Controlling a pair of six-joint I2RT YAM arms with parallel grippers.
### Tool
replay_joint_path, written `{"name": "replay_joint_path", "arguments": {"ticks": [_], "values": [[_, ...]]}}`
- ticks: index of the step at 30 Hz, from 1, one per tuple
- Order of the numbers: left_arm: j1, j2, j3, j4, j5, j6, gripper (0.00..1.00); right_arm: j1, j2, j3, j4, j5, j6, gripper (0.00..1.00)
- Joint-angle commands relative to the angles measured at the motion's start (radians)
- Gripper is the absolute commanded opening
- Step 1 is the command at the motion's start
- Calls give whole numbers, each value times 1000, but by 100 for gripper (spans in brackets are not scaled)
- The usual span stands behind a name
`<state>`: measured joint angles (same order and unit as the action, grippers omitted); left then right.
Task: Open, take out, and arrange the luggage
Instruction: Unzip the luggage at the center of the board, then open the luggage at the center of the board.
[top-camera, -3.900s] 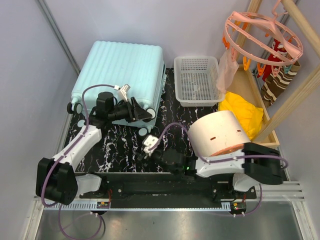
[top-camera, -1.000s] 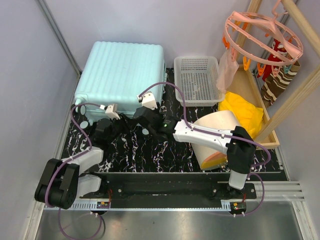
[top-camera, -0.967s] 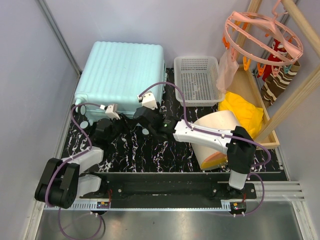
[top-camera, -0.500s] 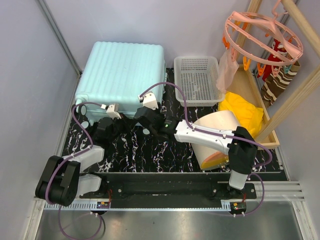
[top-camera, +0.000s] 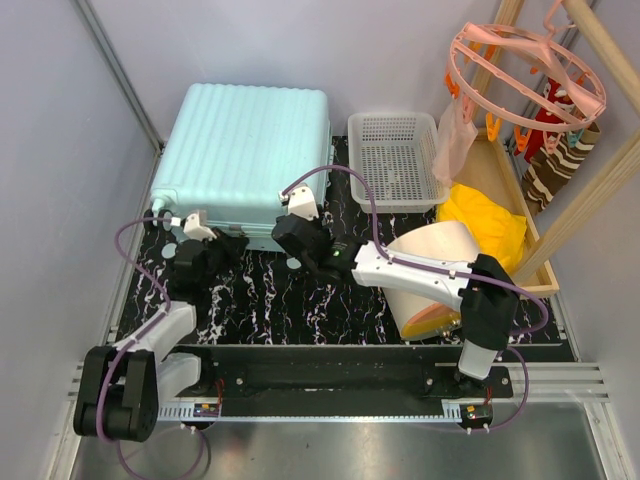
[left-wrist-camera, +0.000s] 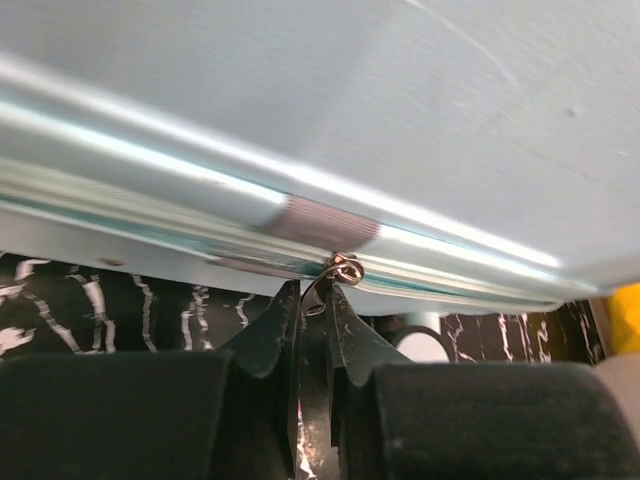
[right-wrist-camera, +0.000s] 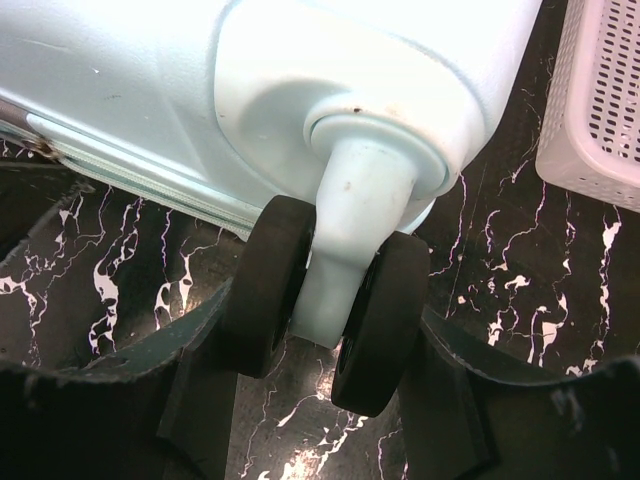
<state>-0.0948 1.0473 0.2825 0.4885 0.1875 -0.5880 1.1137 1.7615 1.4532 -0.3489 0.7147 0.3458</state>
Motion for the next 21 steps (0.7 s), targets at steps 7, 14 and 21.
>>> {"name": "replay_joint_path", "arguments": {"ticks": [7,14,21], "values": [[153,-98,-37,25,-115,-24,0,9,-138,-4,8,68,-45,0],[272,-119,-49,32,-105,-78,0,6,-154,-20,13,94,-57,0],[374,-181,-80,22,-160,-99,0,-26,-201,-76,25,89,-42,0]]}}
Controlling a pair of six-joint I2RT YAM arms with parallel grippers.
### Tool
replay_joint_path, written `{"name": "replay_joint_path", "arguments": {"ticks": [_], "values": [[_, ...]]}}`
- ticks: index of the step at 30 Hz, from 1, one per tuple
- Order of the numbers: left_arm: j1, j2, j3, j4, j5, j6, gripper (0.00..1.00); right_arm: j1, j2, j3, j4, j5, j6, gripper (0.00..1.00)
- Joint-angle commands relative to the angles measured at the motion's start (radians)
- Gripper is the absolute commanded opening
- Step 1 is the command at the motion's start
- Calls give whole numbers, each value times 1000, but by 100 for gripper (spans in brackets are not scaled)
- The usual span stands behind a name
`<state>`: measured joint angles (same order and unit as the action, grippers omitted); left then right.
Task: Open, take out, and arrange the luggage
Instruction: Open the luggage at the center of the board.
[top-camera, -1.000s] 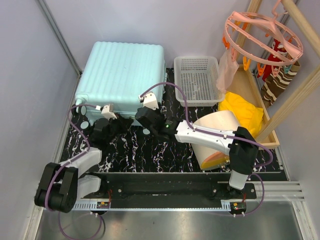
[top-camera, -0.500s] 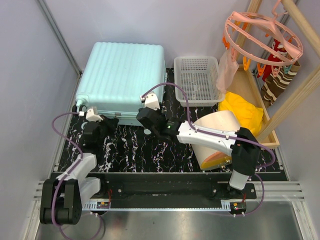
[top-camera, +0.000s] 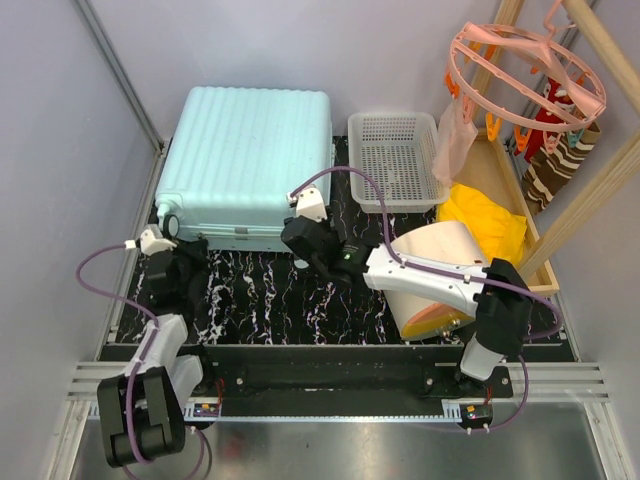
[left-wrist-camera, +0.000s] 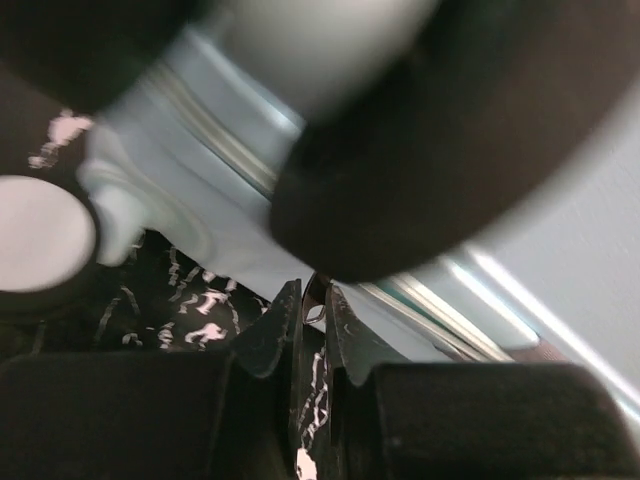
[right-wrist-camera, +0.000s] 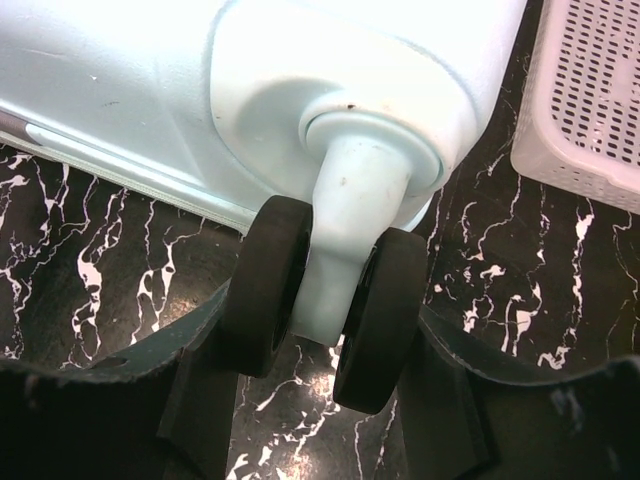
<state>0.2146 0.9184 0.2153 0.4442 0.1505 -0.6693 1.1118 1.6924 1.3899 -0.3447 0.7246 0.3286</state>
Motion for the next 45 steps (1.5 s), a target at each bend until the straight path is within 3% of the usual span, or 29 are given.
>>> {"name": "replay_joint_path", "arguments": {"ticks": [1,10,25,33,35,36,39,45], "values": [[87,-53,-16,67,-129,-22,0,-30,-141,-28,21,78,-25,0],[200,-6,-25,160,-103,-52,0,-63,-192,-88,49,49,-23,0],[273,183,35,387,-57,-42,0,-76,-246,-150,105,-17,-26,0],[273,165,27,366,-31,-81,2,-79,-252,-161,133,-73,-34,0],[276,81,38,242,-89,-98,21,-78,-258,-164,147,-99,-46,0],[276,48,48,188,-110,-102,52,-78,-261,-164,151,-108,-66,0],[275,-82,90,42,-146,-84,83,-76,-280,-155,187,-131,-105,0],[275,-138,263,-194,-65,-40,93,-76,-283,-54,246,-214,-195,0]]}}
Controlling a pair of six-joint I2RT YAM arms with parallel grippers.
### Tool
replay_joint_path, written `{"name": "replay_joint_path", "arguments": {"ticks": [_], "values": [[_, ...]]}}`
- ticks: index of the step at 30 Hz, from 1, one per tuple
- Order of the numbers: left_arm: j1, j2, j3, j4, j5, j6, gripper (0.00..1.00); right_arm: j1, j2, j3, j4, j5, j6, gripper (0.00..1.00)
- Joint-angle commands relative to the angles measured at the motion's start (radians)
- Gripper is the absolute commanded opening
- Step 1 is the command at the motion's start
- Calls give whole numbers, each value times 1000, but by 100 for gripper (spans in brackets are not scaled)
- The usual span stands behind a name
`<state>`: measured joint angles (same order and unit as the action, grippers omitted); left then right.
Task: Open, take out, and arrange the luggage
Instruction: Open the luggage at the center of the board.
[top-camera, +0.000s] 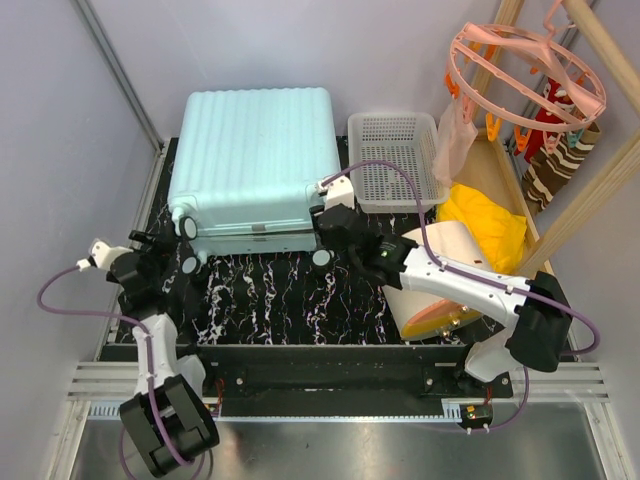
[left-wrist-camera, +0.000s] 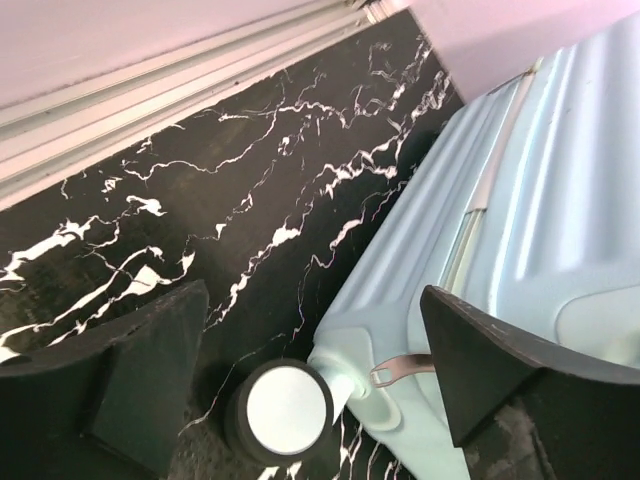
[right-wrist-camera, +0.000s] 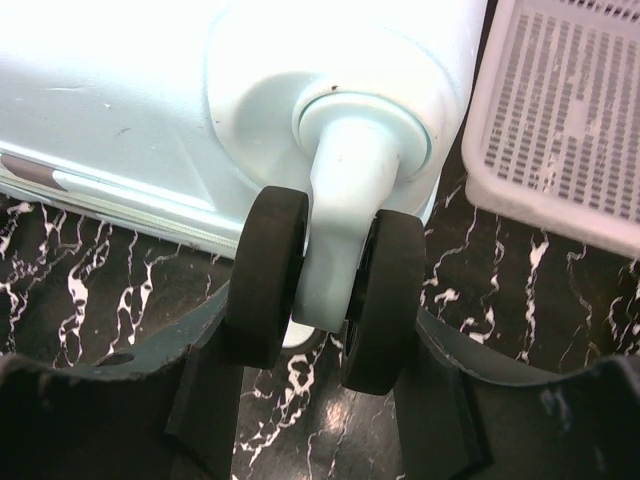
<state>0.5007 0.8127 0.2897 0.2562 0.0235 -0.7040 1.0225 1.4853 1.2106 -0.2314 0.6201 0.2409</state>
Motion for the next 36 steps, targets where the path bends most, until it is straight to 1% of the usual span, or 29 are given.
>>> {"name": "replay_joint_path", "arguments": {"ticks": [1,2,3,4,6,7,10,13,14,15,16,18,19,20,21,22,24,25,27,28,30,32,33,34,35,36], "values": [[-11,-36,236,-59,62,3,94,16,-66,144,138,-120,-115,0],[-13,-50,259,-92,40,26,95,22,-48,177,139,-131,-132,0],[-11,-55,307,-165,23,37,96,27,-37,194,142,-144,-140,0],[-11,-55,325,-201,-18,44,99,30,-16,223,153,-151,-153,0],[-10,-55,351,-274,-83,72,99,40,6,253,159,-160,-163,0],[-8,-58,364,-297,-135,74,99,41,27,274,165,-161,-167,0],[-1,-73,364,-354,-204,78,99,45,59,305,170,-166,-183,0],[10,-109,368,-396,-256,78,99,48,79,326,172,-190,-186,0],[10,-115,391,-409,-264,105,99,51,82,331,176,-198,-187,0],[10,-122,408,-420,-264,126,99,56,87,337,184,-218,-190,0],[10,-122,425,-420,-225,152,99,57,98,352,184,-229,-198,0],[6,-116,485,-396,-119,269,99,63,112,372,184,-258,-207,0],[-1,-115,502,-381,39,317,99,68,127,391,184,-266,-218,0],[-32,-115,520,-370,123,419,99,71,135,398,184,-290,-221,0],[-71,-118,546,-373,178,467,99,70,148,405,184,-302,-218,0],[-200,-133,549,-373,173,548,99,70,153,412,185,-315,-212,0],[-345,-145,539,-359,168,630,99,73,159,411,204,-353,-204,0],[-482,-152,537,-359,147,682,99,71,159,409,210,-362,-192,0],[-585,-147,529,-345,130,698,99,73,158,411,214,-393,-181,0],[-658,-141,529,-342,139,757,99,74,158,414,213,-405,-177,0],[-714,-123,526,-336,127,793,99,77,152,418,211,-433,-172,0],[-770,-104,525,-336,95,862,99,80,147,425,211,-451,-163,0],[-790,-101,523,-336,20,892,99,82,148,428,207,-457,-161,0],[-826,-99,525,-334,-20,946,99,82,150,441,204,-474,-157,0],[-840,-95,528,-331,-64,971,99,86,155,452,199,-482,-153,0],[-849,-89,537,-339,-77,988,99,90,168,475,190,-487,-152,0]]}}
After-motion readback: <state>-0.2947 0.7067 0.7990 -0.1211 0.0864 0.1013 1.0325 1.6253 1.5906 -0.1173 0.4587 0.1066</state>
